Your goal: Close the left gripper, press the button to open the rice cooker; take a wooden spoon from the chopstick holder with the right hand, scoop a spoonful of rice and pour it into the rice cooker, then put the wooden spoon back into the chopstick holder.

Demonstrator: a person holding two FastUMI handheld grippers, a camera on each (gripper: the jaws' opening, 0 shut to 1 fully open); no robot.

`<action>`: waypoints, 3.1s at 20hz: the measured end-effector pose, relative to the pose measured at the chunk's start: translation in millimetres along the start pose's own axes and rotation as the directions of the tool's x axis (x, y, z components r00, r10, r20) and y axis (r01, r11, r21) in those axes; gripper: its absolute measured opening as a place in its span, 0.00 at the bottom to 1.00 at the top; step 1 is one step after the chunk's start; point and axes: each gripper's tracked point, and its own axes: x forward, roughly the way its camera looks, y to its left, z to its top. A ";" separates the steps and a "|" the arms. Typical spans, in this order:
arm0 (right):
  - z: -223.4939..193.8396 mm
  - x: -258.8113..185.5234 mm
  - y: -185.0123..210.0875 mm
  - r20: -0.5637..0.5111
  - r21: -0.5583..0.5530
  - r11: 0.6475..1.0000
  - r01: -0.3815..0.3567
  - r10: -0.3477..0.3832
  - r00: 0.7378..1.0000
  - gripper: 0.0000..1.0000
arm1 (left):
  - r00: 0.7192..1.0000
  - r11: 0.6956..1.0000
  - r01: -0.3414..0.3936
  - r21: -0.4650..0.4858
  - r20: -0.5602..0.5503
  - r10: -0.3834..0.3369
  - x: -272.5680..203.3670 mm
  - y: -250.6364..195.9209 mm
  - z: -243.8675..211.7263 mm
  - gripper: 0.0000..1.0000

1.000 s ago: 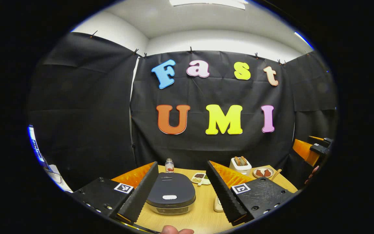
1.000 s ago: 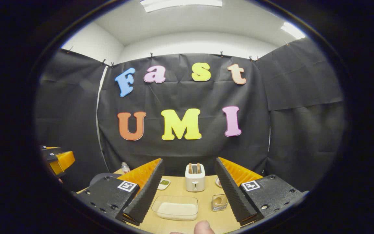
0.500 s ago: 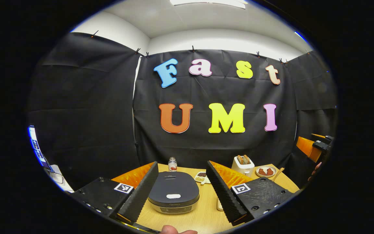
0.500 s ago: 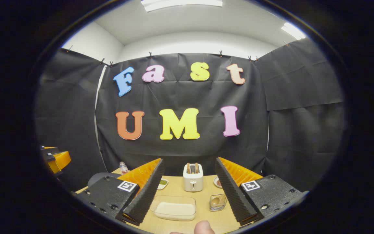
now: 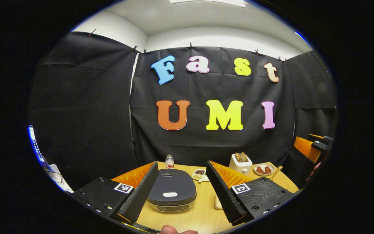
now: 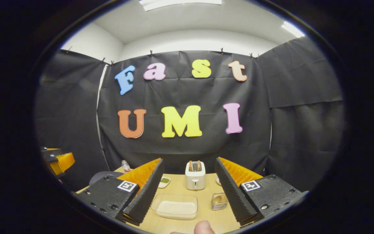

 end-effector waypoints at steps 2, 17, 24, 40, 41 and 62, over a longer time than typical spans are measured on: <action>-1.5 3.5 0.0 -0.001 -0.003 1.000 -0.014 0.014 1.000 0.98 | 1.000 1.000 -0.004 -0.004 -0.023 0.004 1.9 -1.0 -6.9 0.94; -21.7 61.1 -58.4 -0.065 0.049 0.999 0.012 -0.008 0.998 1.00 | 0.899 0.996 -0.037 -0.077 -0.437 0.000 79.5 8.0 -128.9 0.39; -40.2 74.1 -100.4 -0.112 0.051 0.995 0.087 -0.081 0.990 0.97 | 0.855 0.993 -0.057 -0.103 -0.519 -0.005 116.7 31.7 -176.6 0.00; -51.8 82.6 -88.3 -0.152 0.018 0.999 0.045 -0.042 0.987 1.00 | 0.787 0.977 -0.102 -0.186 -0.617 -0.035 123.4 36.4 -223.4 0.00; -49.4 81.5 -88.2 -0.145 0.015 0.999 0.044 -0.042 0.989 0.98 | 0.799 0.975 -0.106 -0.196 -0.600 -0.033 125.0 36.5 -219.3 0.00; -39.4 47.6 -99.2 -0.107 -0.028 0.998 0.053 -0.056 0.993 1.00 | 1.000 1.000 0.014 0.003 -0.020 -0.014 126.6 -4.0 -1.6 0.97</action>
